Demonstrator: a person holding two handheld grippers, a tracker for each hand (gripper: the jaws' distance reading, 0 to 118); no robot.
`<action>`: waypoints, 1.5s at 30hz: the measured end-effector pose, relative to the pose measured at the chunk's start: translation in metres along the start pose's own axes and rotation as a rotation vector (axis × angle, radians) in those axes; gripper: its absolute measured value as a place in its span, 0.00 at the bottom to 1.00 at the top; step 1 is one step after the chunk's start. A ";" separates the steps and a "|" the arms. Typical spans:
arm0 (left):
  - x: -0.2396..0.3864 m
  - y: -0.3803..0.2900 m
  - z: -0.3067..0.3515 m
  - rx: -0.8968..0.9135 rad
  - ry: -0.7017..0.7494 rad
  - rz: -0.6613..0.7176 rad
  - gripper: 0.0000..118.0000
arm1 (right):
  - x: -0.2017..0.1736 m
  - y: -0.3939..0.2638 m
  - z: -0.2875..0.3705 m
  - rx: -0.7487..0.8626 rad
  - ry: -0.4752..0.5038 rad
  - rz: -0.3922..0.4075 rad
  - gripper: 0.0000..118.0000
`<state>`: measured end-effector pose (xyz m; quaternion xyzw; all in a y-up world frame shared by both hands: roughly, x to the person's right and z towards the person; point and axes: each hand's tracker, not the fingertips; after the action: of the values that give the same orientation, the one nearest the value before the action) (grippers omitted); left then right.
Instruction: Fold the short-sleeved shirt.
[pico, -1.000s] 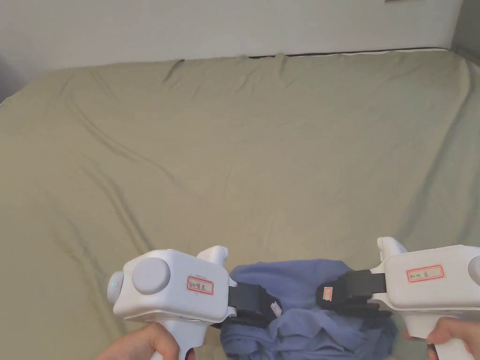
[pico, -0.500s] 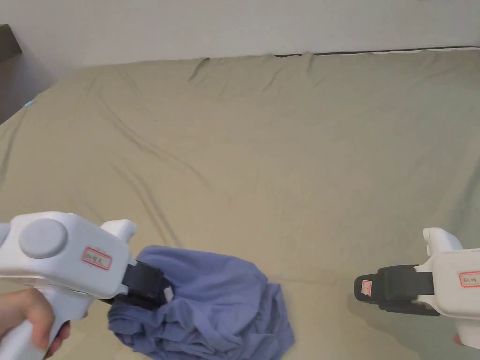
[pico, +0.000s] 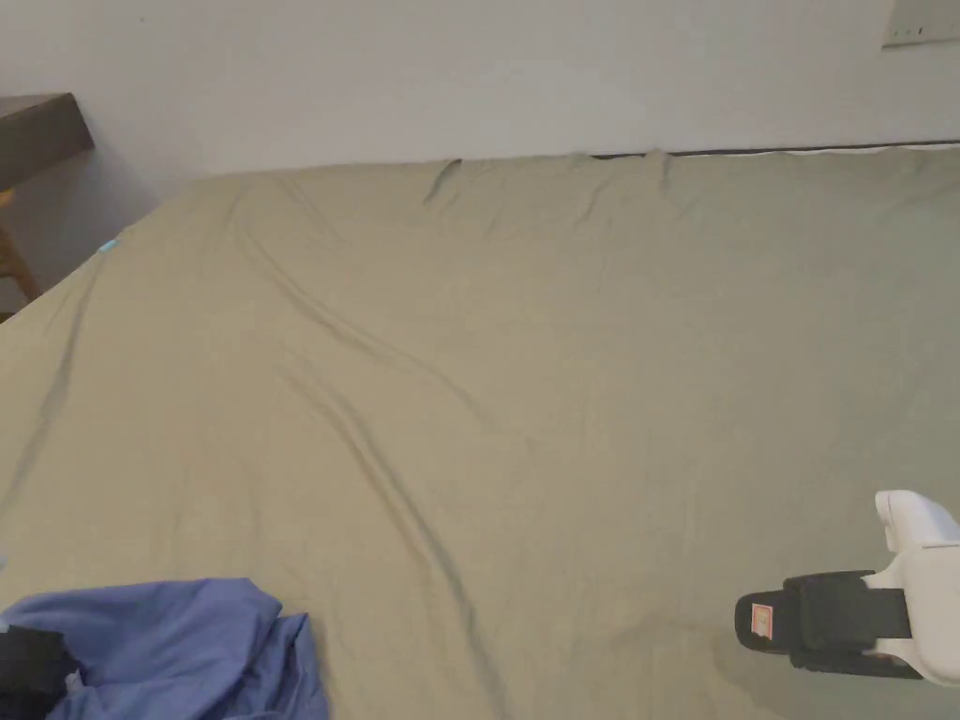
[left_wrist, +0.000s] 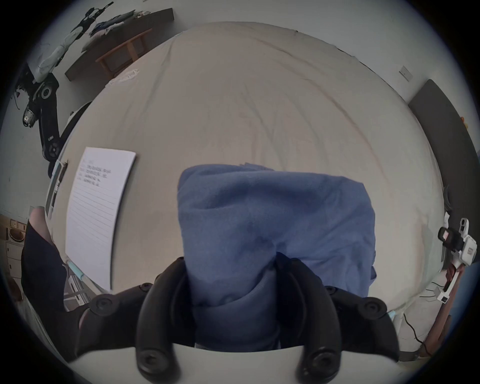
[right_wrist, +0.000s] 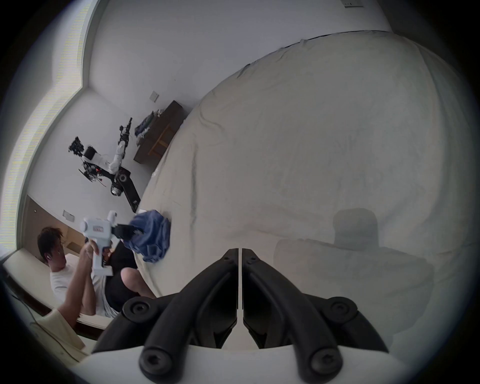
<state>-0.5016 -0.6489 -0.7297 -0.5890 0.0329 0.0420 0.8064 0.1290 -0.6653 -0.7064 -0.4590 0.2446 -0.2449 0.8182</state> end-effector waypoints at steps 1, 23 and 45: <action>-0.001 -0.003 0.001 0.007 0.005 -0.004 0.58 | -0.003 0.000 -0.001 0.001 0.001 0.001 0.04; 0.261 -0.052 0.207 0.752 -0.439 -0.056 0.26 | -0.099 -0.014 0.116 0.537 -0.363 0.242 0.04; 0.366 -0.140 0.218 1.348 0.011 -0.148 0.22 | -0.149 -0.049 0.207 0.980 -0.680 0.489 0.04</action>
<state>-0.1225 -0.4726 -0.5683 0.0414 0.0158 -0.0461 0.9980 0.1365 -0.4641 -0.5433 -0.0151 -0.0712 0.0245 0.9970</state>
